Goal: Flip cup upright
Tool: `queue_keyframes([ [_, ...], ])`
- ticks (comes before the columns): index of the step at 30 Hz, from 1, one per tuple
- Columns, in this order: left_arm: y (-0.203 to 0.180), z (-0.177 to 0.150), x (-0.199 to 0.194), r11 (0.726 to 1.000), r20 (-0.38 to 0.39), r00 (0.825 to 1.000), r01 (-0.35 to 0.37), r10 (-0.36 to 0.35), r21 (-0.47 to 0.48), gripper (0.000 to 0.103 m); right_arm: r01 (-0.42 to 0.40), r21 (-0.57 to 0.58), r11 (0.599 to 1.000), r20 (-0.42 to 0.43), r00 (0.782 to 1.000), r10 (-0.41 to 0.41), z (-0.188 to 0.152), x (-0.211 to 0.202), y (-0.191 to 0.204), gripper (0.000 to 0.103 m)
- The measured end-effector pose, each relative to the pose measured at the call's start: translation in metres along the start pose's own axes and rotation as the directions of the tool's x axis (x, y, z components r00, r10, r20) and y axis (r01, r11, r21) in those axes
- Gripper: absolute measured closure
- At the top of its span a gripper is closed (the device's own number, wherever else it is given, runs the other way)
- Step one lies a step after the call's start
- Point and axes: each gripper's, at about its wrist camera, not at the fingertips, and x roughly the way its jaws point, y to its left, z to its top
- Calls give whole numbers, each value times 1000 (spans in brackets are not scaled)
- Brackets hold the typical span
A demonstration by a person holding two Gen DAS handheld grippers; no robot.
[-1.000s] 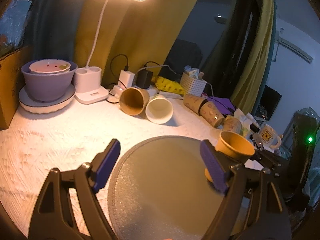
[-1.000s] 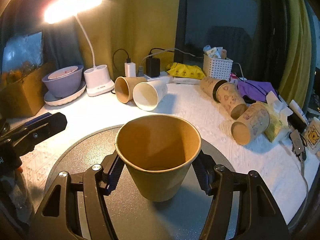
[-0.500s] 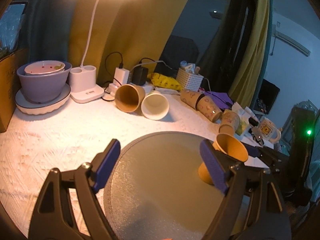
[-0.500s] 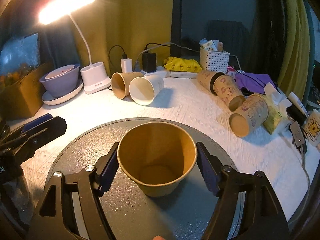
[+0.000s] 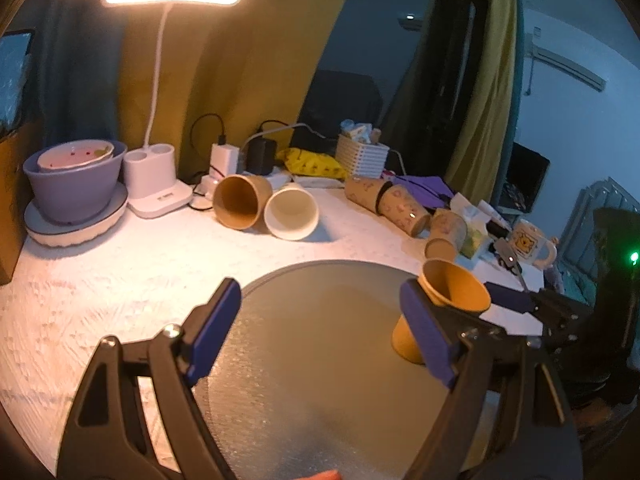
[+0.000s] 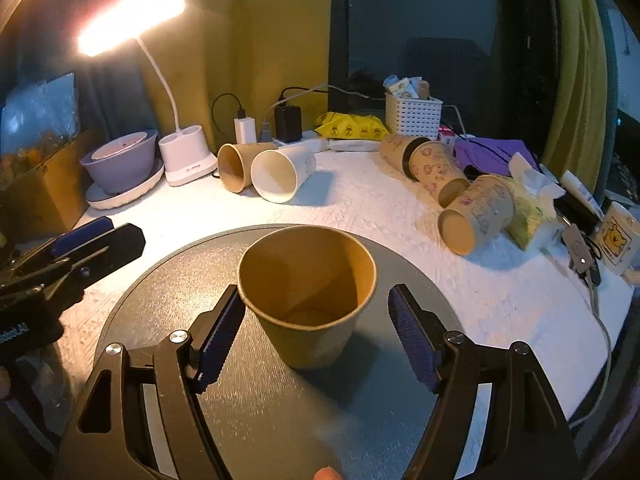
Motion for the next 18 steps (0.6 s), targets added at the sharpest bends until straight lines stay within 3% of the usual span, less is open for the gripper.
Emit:
queue_keyframes([
  [9, -27, -5, -13, 993, 40, 998, 44, -48, 110, 17, -7, 24, 1000, 22, 1000, 7, -10, -36, -7, 25],
  [18, -47, -7, -37, 975, 149, 985, 58, -91, 215, 16, 23, 39, 999, 89, 996, -26, -7, -75, -13, 25],
])
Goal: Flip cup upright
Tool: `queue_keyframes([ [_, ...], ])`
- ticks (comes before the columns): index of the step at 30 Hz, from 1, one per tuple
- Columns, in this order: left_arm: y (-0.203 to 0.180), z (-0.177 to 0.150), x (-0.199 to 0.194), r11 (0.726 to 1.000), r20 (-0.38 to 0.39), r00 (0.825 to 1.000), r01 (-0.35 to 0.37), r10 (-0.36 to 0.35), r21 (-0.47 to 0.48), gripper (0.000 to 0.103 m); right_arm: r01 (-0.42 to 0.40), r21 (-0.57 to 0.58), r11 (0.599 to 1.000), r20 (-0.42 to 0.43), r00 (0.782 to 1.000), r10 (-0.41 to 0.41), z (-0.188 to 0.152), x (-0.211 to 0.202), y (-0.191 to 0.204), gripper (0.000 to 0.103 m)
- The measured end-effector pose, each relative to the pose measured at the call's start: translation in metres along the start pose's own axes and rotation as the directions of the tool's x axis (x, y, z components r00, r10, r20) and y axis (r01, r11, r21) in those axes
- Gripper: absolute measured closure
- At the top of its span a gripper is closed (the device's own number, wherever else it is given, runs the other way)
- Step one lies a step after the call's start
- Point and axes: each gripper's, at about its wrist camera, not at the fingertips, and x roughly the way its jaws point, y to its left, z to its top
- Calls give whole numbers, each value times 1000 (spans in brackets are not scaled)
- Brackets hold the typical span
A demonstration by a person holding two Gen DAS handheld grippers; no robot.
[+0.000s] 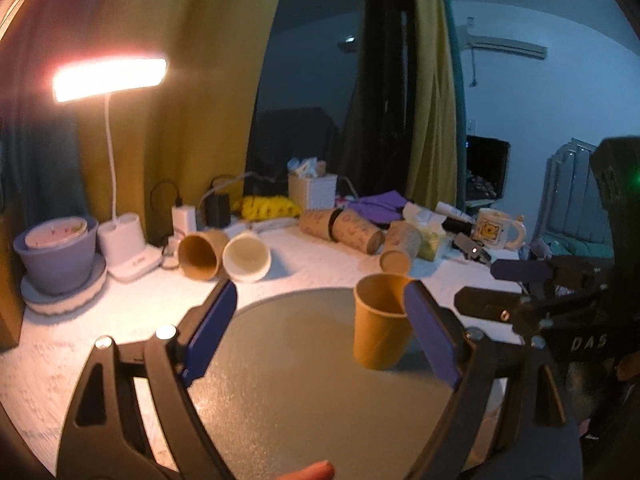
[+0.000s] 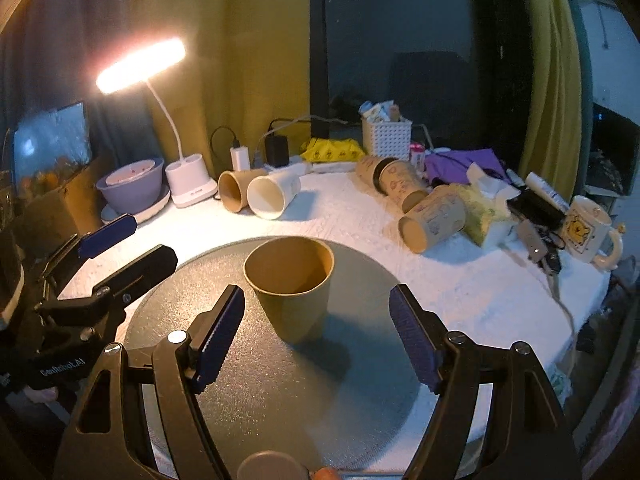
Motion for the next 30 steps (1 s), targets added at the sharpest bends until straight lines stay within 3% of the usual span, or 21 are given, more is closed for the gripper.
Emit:
queue_keyframes([
  [7, -5, 9, -11, 1000, 34, 999, 3, -4, 28, 16, 20, 5, 1000, 55, 998, -20, 5, -26, -5, 25],
  [15, -11, 27, -26, 993, 65, 995, 74, -81, 91, 16, 40, 14, 999, 110, 993, -41, 12, -45, -10, 25],
  [21, -5, 39, -38, 990, 89, 988, 119, -125, 71, 16, 55, 20, 998, 148, 987, -57, 18, -59, -11, 25],
  [30, -2, 39, -40, 993, 103, 989, 106, -111, 50, 16, 49, -9, 999, 145, 988, -48, 23, -57, -7, 25],
])
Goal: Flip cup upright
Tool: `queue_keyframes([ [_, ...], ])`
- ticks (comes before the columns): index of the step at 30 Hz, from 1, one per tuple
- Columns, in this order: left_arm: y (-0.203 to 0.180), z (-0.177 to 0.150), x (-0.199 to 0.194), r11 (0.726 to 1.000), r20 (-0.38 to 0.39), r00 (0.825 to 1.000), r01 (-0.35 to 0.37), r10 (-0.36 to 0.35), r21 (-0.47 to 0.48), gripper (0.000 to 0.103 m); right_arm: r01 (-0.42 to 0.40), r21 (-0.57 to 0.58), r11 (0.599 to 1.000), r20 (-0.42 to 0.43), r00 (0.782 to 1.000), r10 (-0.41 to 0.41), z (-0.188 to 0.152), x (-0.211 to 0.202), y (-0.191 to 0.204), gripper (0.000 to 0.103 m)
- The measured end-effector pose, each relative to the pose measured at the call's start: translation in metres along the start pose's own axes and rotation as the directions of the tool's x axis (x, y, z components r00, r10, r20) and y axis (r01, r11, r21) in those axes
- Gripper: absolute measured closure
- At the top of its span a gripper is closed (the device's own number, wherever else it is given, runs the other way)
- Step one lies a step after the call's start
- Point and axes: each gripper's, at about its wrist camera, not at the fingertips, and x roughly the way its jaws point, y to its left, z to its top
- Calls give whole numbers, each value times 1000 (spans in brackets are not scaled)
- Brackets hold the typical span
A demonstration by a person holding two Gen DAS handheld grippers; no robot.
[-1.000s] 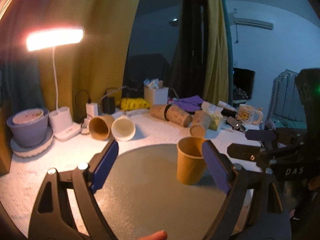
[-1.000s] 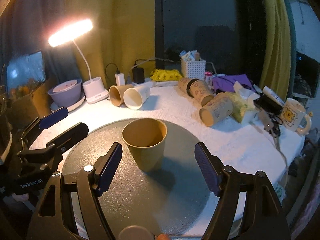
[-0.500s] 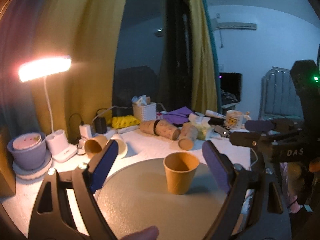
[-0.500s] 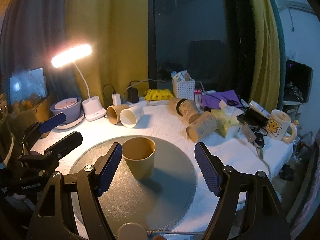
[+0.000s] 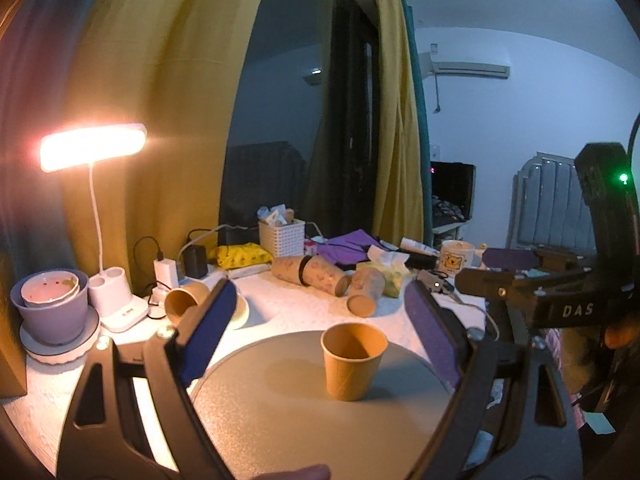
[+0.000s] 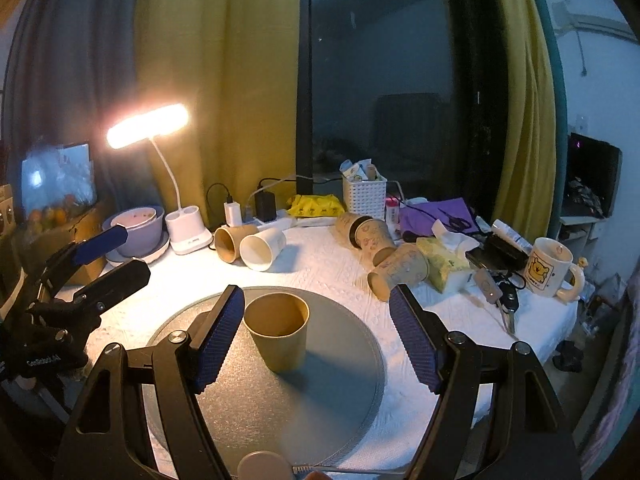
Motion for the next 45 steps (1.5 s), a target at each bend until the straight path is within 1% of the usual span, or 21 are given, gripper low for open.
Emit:
queue_keyframes([
  [8, 0, -7, 6, 999, -15, 999, -32, 32, 3, 16, -9, 2, 1000, -15, 1000, 9, -2, 2, 3, 25],
  [22, -2, -8, 5, 1000, -24, 999, -21, 21, -3, 16, -17, -1, 1000, -33, 999, 17, -6, 10, 8, 25],
  [45, 0, -10, 5, 1000, -18, 999, -27, 27, 5, 16, -22, 0, 1000, -42, 999, 22, -10, 14, 11, 25],
])
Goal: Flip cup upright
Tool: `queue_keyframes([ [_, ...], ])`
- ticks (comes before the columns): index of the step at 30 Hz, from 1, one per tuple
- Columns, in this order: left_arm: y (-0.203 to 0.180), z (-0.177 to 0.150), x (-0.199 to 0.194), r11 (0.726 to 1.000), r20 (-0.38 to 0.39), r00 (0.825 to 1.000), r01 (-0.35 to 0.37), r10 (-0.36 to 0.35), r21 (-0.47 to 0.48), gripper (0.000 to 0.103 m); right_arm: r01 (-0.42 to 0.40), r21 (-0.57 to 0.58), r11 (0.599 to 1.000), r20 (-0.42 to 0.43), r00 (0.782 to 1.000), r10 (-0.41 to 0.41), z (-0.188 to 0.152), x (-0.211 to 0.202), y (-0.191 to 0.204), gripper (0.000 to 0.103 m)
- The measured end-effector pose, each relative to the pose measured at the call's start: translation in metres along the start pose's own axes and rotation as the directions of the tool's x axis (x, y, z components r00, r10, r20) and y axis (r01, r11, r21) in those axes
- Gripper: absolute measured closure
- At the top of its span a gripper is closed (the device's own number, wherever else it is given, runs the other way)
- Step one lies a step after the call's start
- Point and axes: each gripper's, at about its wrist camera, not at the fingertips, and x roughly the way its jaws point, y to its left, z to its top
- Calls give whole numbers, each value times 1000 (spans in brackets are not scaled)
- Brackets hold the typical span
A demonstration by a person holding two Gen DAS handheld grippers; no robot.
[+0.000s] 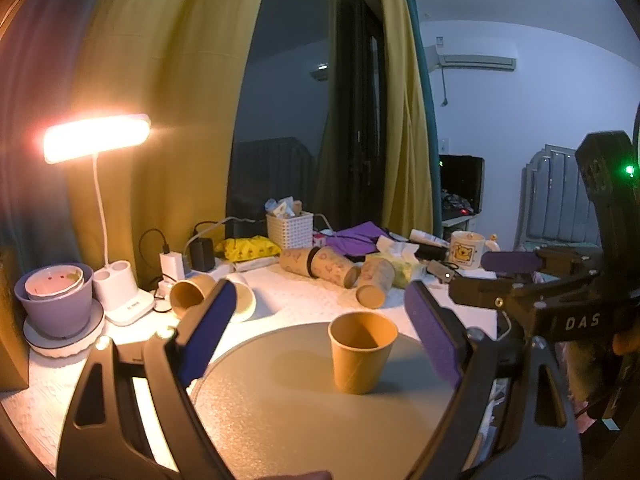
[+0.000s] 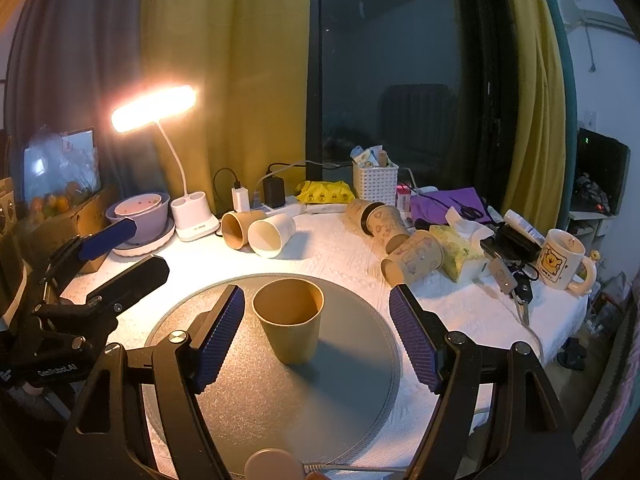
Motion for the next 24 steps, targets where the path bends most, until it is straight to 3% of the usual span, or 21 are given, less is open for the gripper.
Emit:
queue_keyframes([
  [24, 6, 3, 0, 1000, 17, 1000, -1, 0, 15, 16, -1, 2, 1000, 0, 1000, 1, 0, 0, -1, 25],
])
